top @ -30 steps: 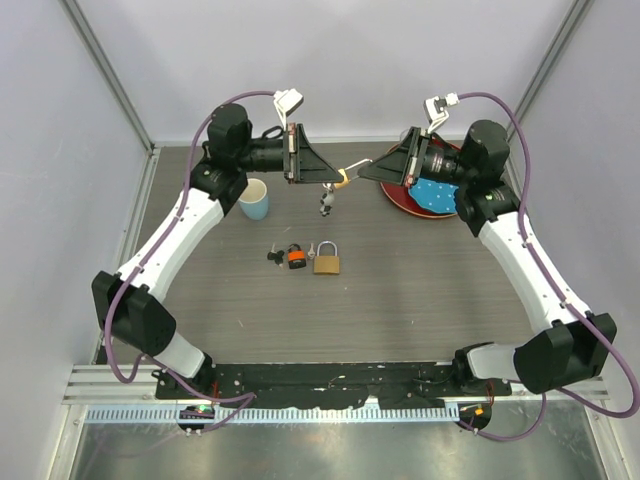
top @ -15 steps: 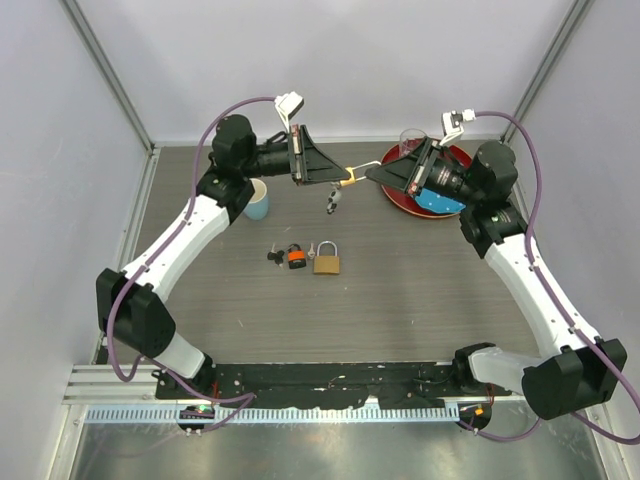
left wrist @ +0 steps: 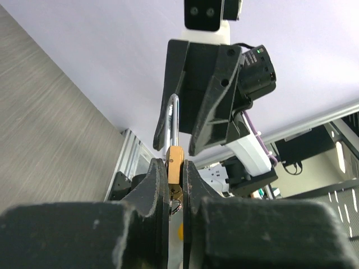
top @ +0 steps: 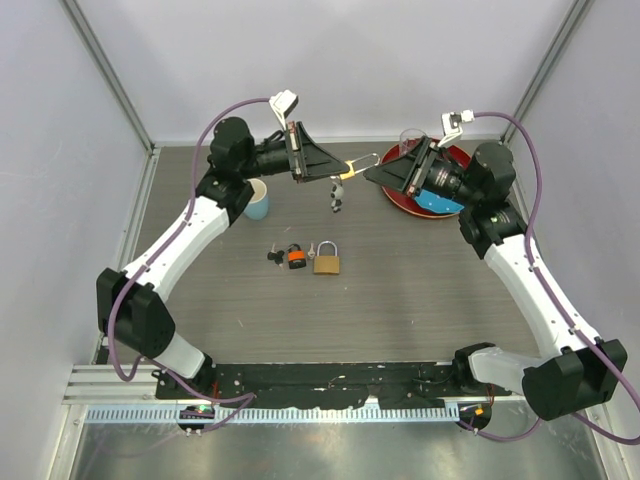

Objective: Lock with the key
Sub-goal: Lock the lock.

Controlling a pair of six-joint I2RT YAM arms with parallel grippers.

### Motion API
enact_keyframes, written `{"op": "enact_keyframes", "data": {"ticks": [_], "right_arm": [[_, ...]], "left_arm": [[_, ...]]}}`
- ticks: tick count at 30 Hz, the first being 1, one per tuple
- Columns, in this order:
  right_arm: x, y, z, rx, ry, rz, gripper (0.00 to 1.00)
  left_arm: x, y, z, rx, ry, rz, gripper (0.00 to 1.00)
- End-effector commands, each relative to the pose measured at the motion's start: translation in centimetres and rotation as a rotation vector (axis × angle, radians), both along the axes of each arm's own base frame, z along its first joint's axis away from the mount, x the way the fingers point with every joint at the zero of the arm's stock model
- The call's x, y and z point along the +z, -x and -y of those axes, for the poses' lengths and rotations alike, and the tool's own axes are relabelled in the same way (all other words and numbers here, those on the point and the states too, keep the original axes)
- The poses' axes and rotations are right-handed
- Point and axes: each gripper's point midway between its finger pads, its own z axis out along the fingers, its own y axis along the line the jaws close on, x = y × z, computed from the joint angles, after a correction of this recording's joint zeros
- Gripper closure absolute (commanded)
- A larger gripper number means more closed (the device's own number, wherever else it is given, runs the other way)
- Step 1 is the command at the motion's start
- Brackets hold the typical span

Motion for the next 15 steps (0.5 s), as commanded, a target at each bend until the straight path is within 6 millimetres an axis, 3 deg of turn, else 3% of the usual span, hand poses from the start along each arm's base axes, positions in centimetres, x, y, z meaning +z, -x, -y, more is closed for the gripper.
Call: {"op": "enact_keyframes", "data": {"ticks": [1, 7, 15], "right_arm": [[1.4, 0.1, 0.8, -0.007, 0.063, 0.102, 0.56], [2.2, -0.6, 2.0, -0.016, 0.099, 0.160, 0.41], [4.5, 0.1, 1.2, 0.079, 0.065, 0.239, 0.43]], "left_arm": [[2.6, -0.6, -1.6, 0.056, 0.041, 0.064, 1.00], [2.7, -0.4, -3.8, 0.049, -0.004, 0.075, 1.00], [2.8, 1.7, -4.4, -0.066, -0.055, 0.083, 1.00]]}}
